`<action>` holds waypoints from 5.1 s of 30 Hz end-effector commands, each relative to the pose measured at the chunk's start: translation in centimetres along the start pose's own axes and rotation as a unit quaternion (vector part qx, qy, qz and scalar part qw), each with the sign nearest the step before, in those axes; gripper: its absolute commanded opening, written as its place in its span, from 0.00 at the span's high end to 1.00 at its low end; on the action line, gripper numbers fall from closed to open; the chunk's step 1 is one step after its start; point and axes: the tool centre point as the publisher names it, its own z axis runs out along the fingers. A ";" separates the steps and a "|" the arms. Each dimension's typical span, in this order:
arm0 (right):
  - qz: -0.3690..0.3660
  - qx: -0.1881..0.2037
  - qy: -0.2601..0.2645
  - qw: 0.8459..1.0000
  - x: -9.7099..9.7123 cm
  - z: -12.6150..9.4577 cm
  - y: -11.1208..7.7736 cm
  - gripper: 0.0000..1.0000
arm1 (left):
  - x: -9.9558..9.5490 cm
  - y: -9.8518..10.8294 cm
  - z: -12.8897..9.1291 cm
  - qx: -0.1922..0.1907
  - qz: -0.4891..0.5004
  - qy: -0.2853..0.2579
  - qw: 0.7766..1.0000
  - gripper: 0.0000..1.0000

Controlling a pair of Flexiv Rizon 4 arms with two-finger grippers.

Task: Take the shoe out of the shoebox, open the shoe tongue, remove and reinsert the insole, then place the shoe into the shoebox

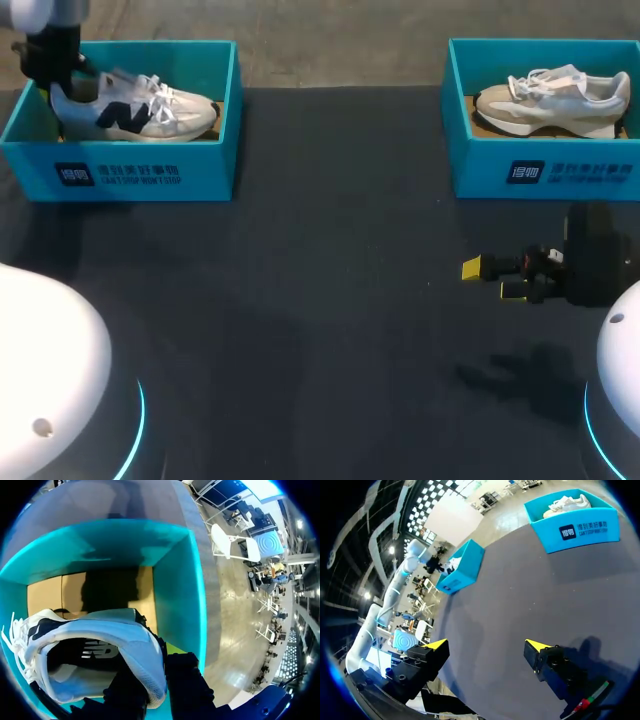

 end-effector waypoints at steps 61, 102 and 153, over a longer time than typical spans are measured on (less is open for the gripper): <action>0.000 -0.001 0.000 1.000 0.1 -0.3 -0.2 0.00 | 0.3 -5.5 -3.4 -0.038 -0.001 -0.018 0.999 1.00; 0.000 -0.001 0.000 1.000 0.1 -0.3 -0.2 0.00 | -1.5 -5.5 1.5 0.010 -0.012 -0.004 1.000 1.00; 0.000 -0.001 0.000 1.000 0.1 -0.3 -0.2 0.00 | -0.6 -6.4 -1.5 -0.008 0.023 -0.065 0.998 0.00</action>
